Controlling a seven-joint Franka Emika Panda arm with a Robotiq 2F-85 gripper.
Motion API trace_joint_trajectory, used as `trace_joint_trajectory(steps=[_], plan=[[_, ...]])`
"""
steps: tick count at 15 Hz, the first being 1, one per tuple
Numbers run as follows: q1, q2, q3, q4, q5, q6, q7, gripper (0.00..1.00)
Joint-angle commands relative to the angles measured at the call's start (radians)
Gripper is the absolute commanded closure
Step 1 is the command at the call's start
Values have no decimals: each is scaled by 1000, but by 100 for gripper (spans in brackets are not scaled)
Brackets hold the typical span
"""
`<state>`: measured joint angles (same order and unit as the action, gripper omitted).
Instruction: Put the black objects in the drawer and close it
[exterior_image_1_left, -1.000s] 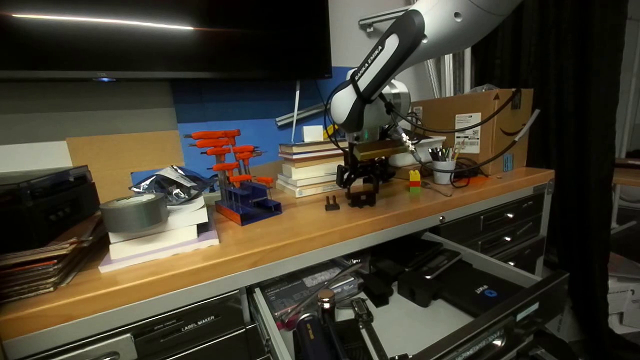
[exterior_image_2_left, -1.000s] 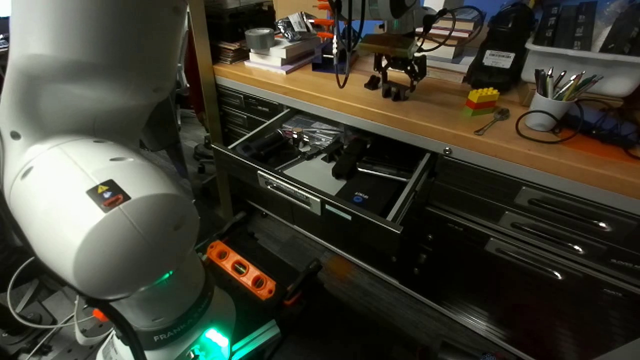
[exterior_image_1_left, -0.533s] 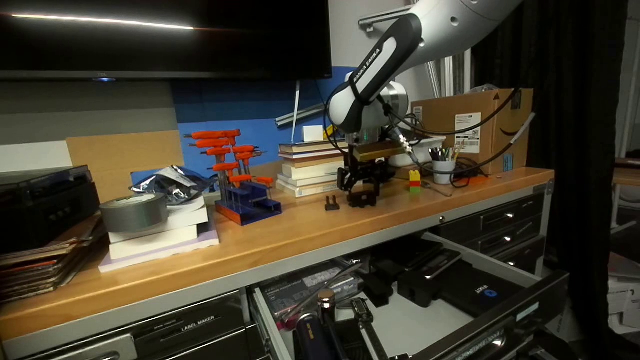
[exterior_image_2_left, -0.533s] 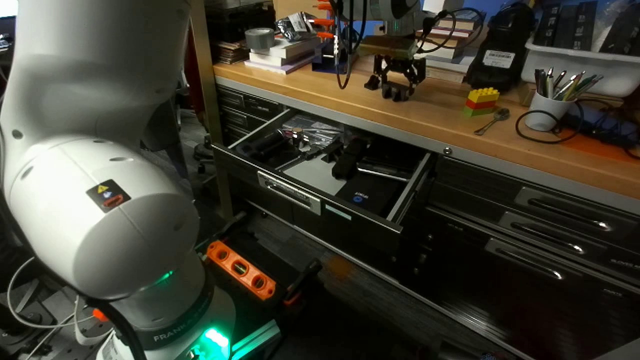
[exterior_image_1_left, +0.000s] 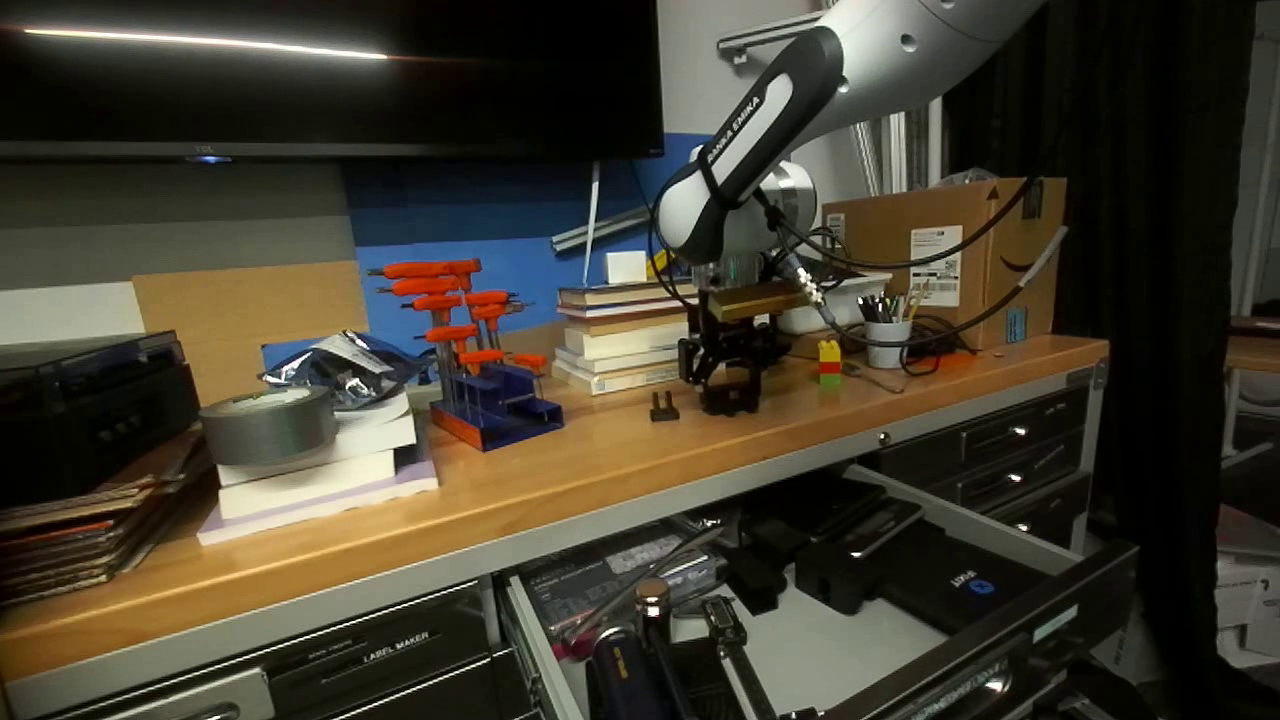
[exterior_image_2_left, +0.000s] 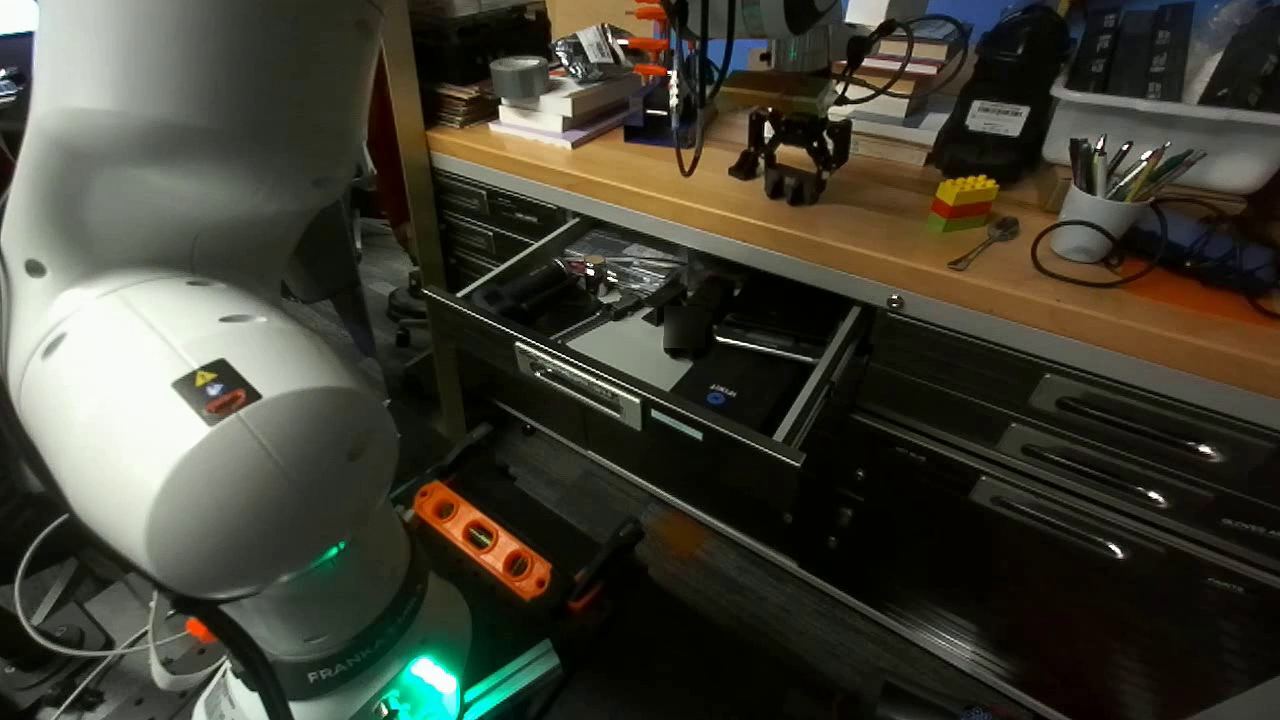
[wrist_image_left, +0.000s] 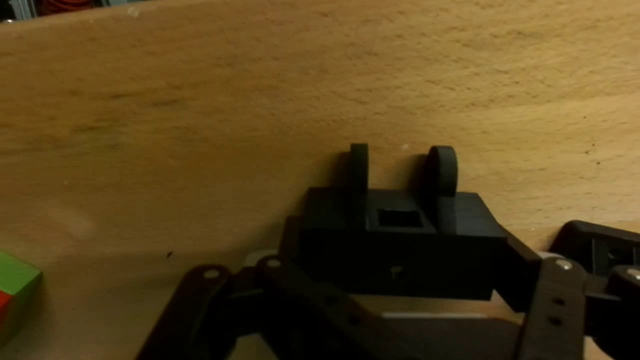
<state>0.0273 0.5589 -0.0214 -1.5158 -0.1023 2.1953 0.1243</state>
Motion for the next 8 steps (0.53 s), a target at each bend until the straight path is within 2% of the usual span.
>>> trace_joint_trajectory(steps=[1, 5, 8], plan=[[9, -45, -3, -16, 5, -109, -10, 40], [11, -157, 20, -146, 22, -176, -24, 40], [12, -280, 38, -307, 41, -150, -20, 40]])
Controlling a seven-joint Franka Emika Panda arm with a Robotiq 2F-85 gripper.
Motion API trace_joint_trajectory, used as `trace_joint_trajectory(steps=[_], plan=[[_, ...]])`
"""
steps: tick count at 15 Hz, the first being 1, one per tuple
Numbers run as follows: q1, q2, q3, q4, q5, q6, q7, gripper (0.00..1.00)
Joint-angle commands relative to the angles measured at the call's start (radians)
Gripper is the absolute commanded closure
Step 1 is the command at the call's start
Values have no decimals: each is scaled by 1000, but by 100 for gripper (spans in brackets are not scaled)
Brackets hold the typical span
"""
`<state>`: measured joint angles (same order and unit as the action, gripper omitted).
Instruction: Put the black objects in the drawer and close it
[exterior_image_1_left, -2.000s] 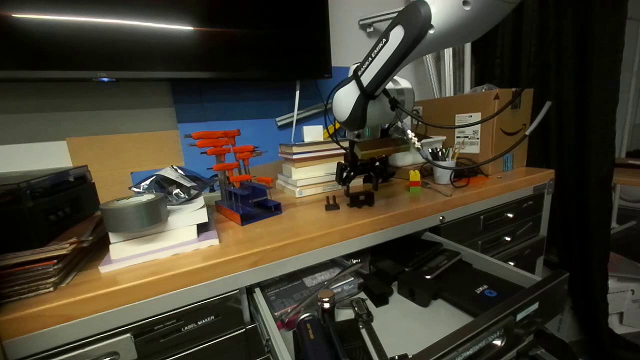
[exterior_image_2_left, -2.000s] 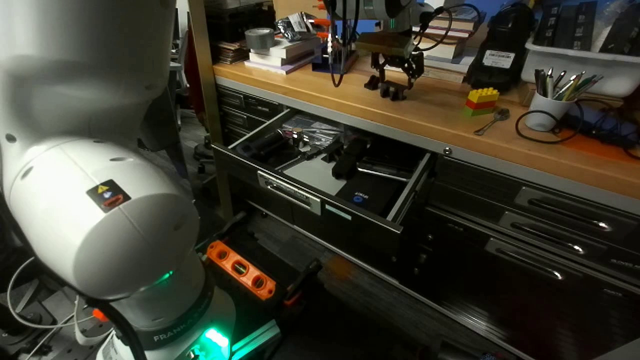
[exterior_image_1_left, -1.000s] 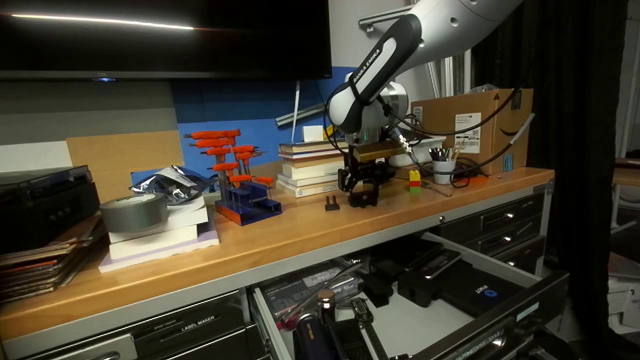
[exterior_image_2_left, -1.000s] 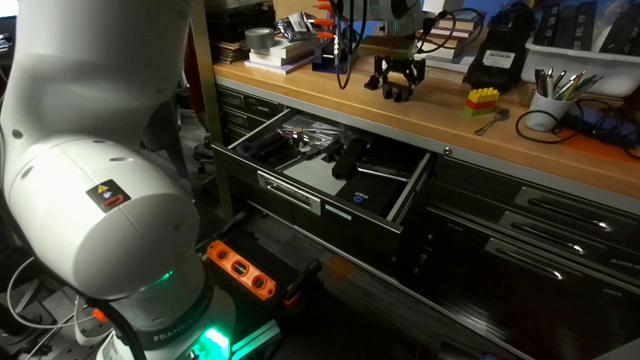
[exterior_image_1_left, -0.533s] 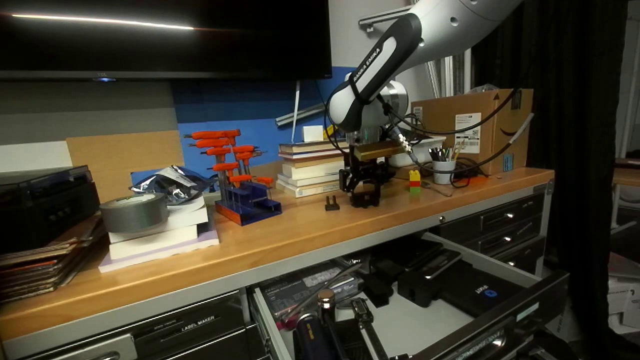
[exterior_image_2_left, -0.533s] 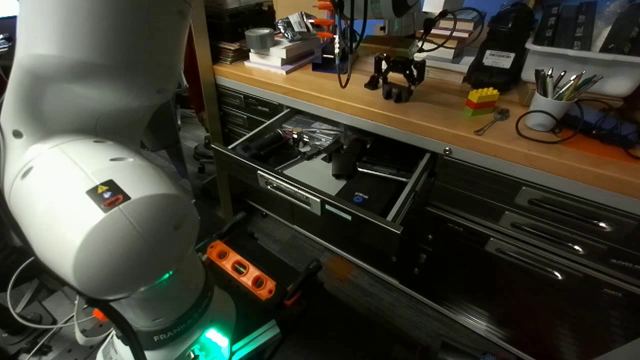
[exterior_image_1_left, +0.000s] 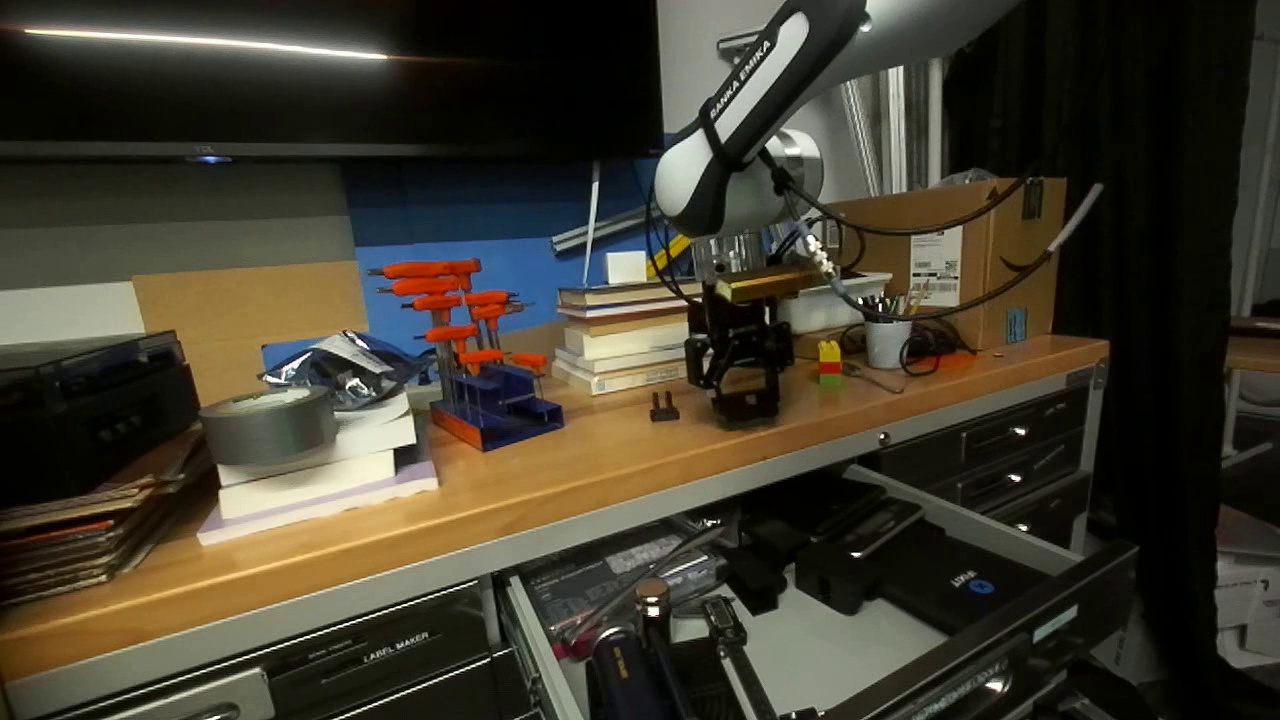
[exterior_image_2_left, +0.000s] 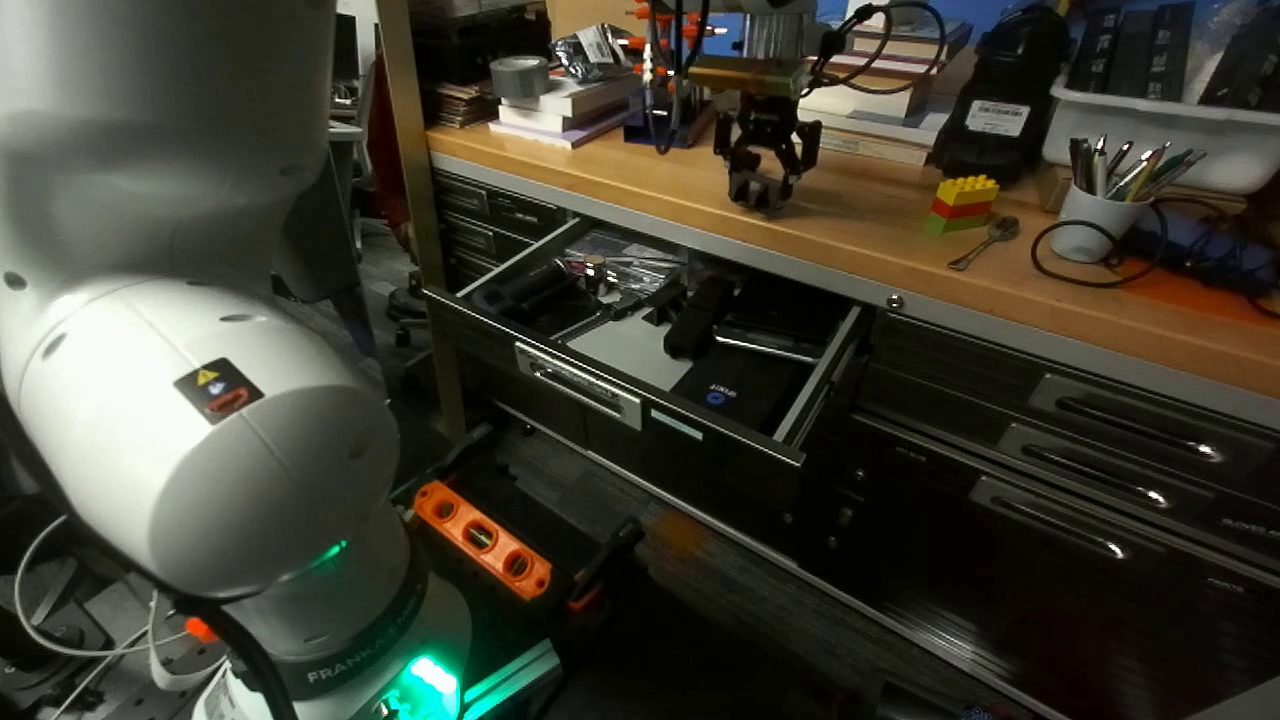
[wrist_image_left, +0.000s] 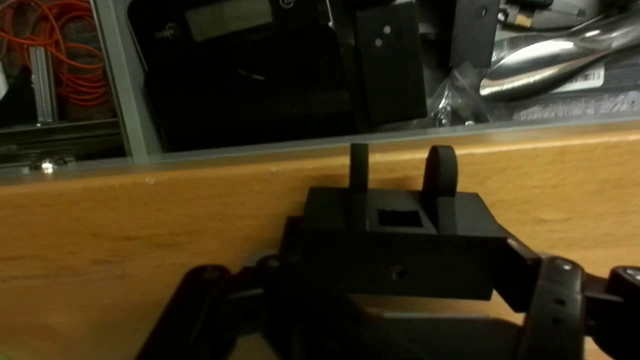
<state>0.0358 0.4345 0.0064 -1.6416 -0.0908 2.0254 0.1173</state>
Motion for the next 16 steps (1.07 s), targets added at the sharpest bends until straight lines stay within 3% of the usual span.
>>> trace_joint_trajectory(steps=[1, 8, 16], plan=[[3, -194, 16, -230, 38, 26, -16, 40], [4, -431, 33, -583, 108, 136, -28, 40], [7, -435, 35, -773, 137, 349, 22, 40]])
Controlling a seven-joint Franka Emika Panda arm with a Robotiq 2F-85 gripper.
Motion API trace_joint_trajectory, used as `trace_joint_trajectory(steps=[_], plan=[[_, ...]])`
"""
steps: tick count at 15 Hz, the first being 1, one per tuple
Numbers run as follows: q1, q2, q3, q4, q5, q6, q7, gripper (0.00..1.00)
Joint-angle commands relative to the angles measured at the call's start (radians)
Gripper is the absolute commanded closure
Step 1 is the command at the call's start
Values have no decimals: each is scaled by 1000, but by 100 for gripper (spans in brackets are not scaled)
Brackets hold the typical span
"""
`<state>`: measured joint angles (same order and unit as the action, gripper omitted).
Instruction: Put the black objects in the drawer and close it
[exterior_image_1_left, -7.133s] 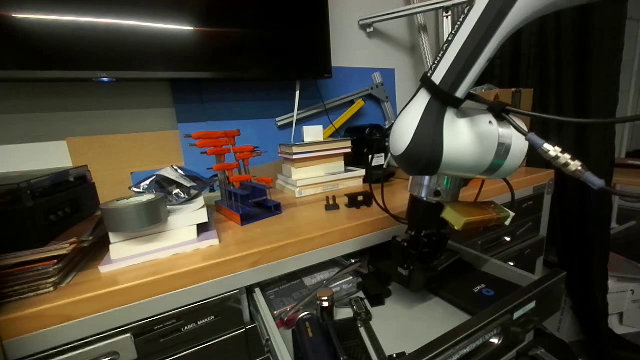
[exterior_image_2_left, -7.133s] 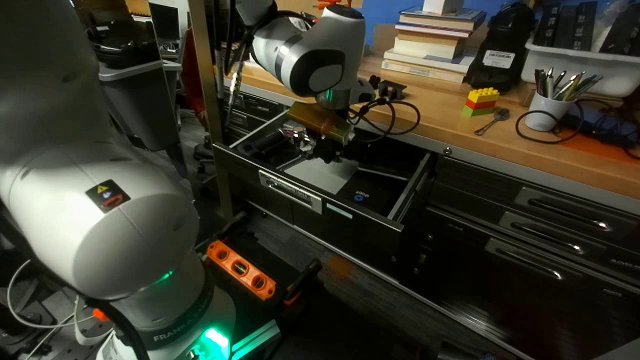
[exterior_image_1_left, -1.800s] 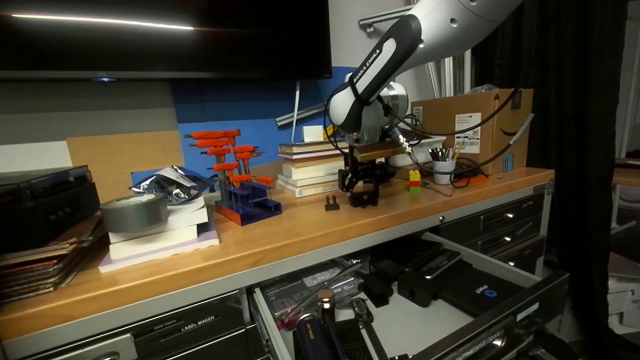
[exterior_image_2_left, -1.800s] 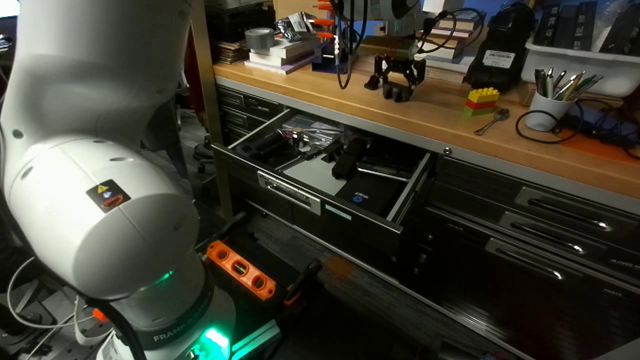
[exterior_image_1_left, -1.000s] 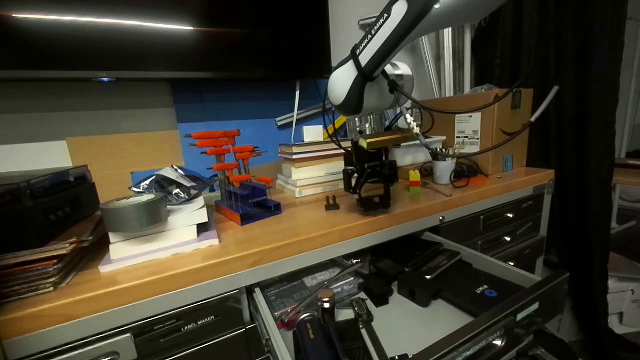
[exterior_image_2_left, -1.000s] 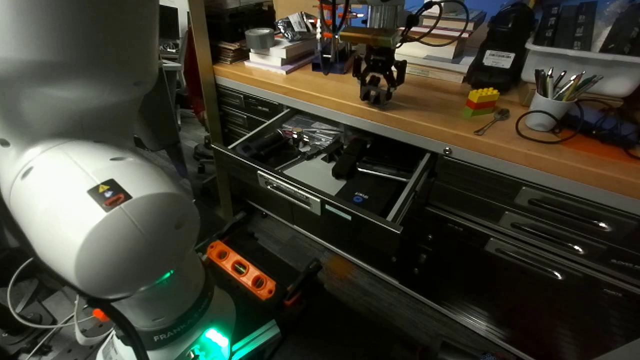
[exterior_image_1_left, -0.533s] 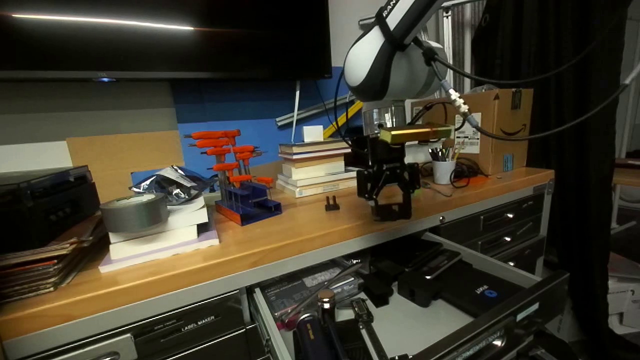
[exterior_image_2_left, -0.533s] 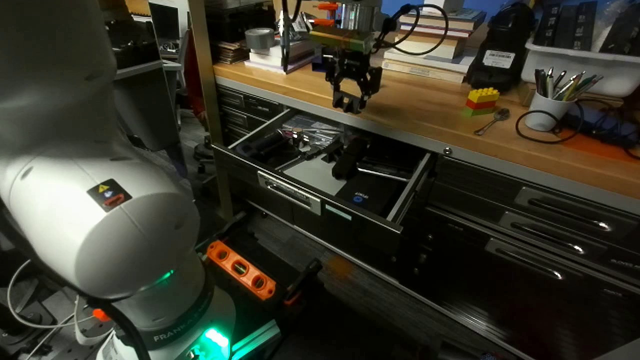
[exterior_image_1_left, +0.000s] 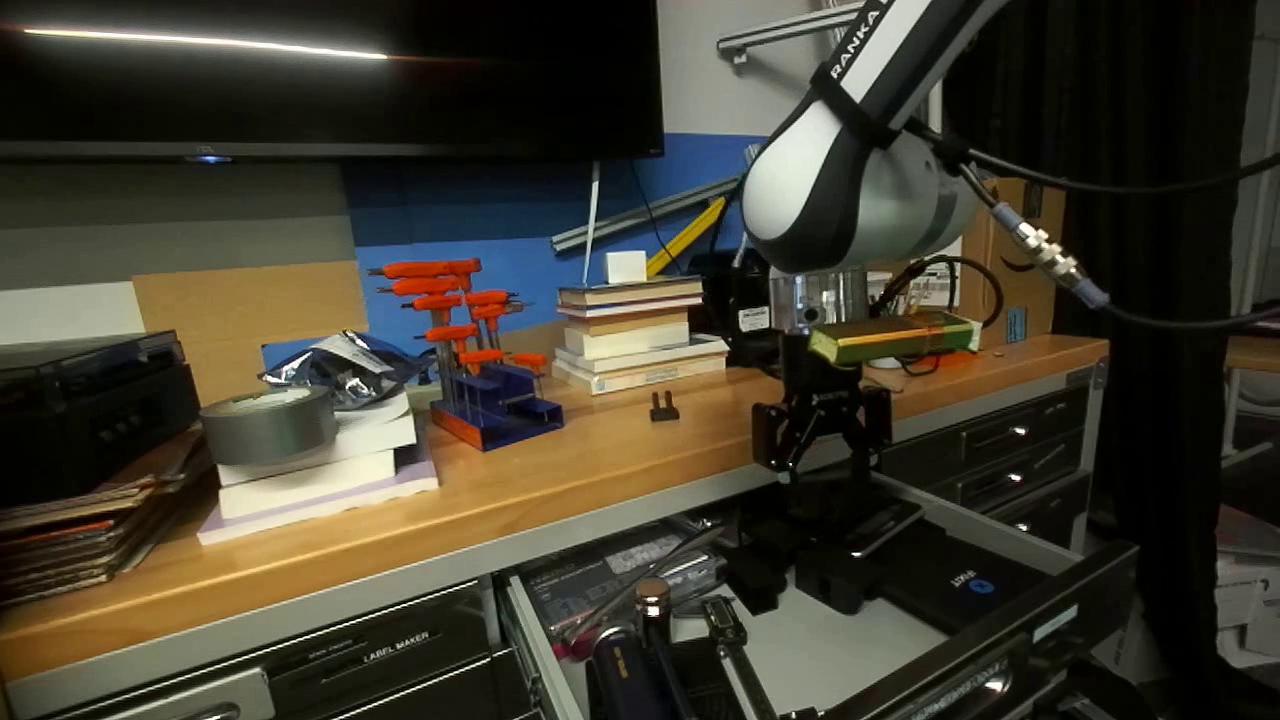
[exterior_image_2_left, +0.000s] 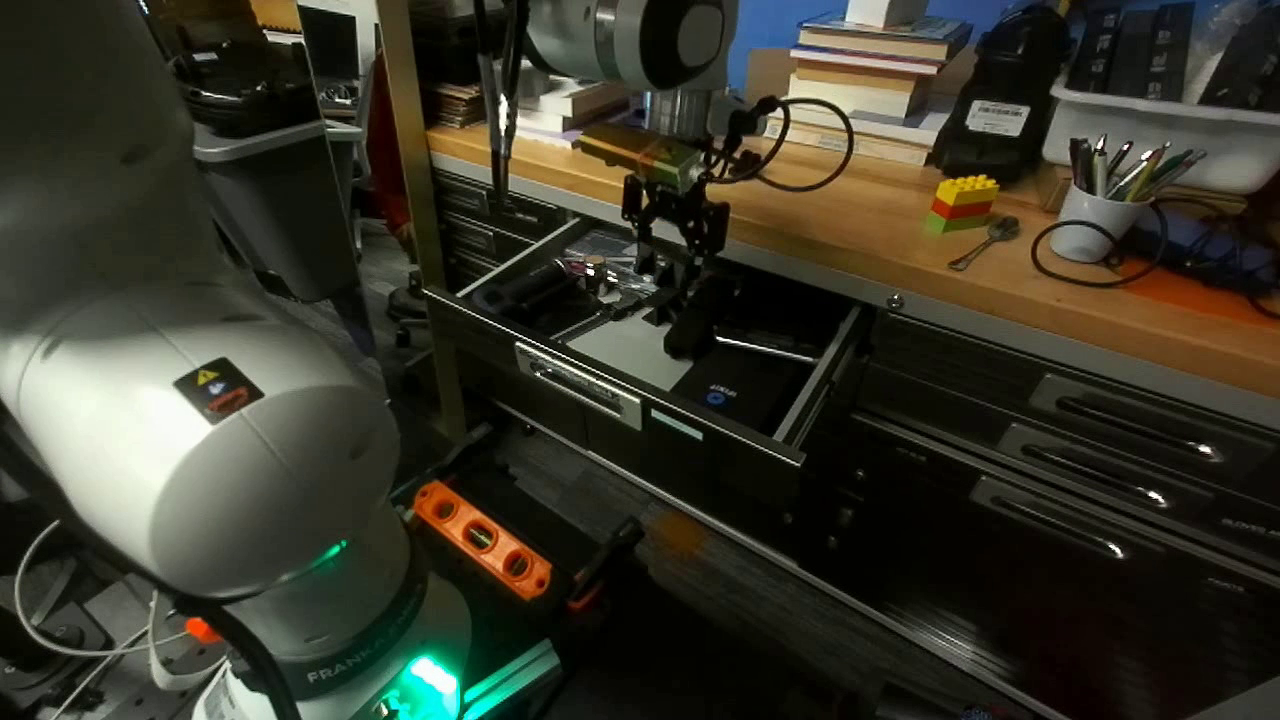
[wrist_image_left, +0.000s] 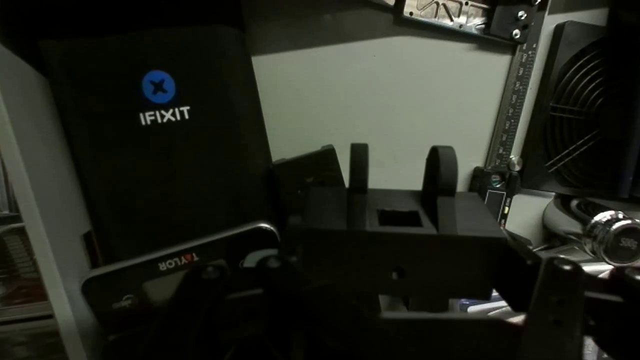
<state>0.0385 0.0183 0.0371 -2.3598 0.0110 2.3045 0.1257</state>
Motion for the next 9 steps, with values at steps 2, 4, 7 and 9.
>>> trace_joint_trajectory(steps=[2, 4, 7, 9], plan=[[11, -19, 14, -84, 98, 93, -29, 40], [19, -23, 28, -108, 167, 106, -74, 40], [33, -9, 48, -134, 249, 150, -116, 40], [46, 17, 62, -141, 277, 190, -127, 40]])
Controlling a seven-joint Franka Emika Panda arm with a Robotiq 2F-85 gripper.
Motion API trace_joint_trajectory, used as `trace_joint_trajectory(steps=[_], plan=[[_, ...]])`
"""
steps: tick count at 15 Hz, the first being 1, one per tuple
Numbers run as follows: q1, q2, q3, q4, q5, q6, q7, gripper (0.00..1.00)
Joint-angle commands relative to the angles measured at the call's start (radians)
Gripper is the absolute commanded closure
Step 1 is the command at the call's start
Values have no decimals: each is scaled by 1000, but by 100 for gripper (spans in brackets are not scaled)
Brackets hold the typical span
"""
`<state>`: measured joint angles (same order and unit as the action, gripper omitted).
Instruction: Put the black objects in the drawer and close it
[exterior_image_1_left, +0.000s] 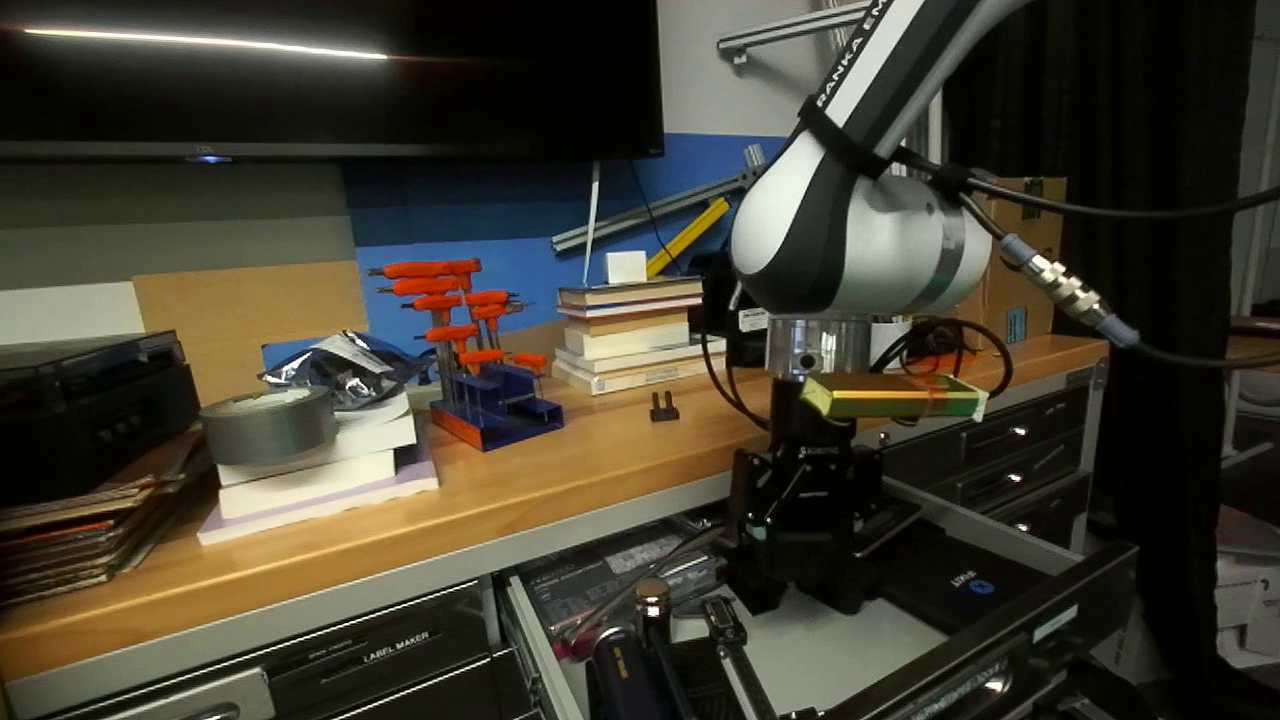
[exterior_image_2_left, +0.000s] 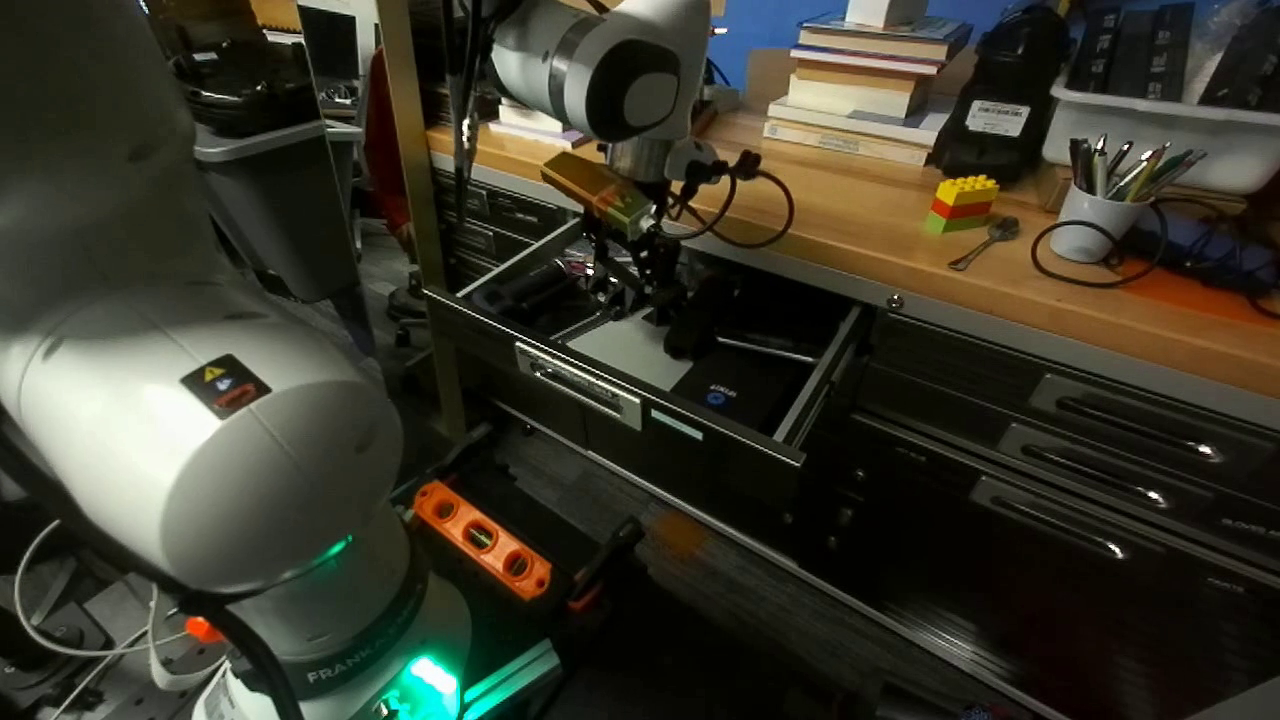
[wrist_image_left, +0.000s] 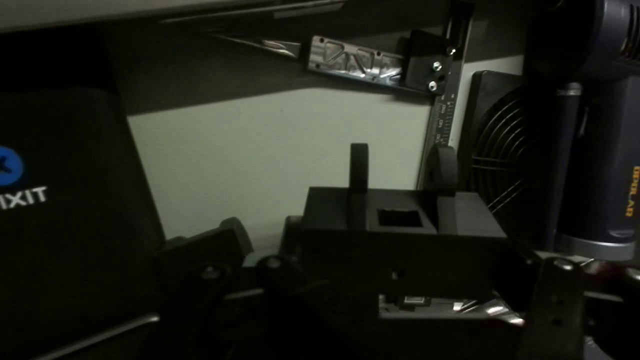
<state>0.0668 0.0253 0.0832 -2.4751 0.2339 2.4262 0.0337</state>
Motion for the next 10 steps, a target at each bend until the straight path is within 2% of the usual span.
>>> trace_joint_trajectory(steps=[1, 10], plan=[[24, 27, 22, -29, 47, 98, -29, 40], [42, 162, 38, -22, -61, 306, -40, 40]])
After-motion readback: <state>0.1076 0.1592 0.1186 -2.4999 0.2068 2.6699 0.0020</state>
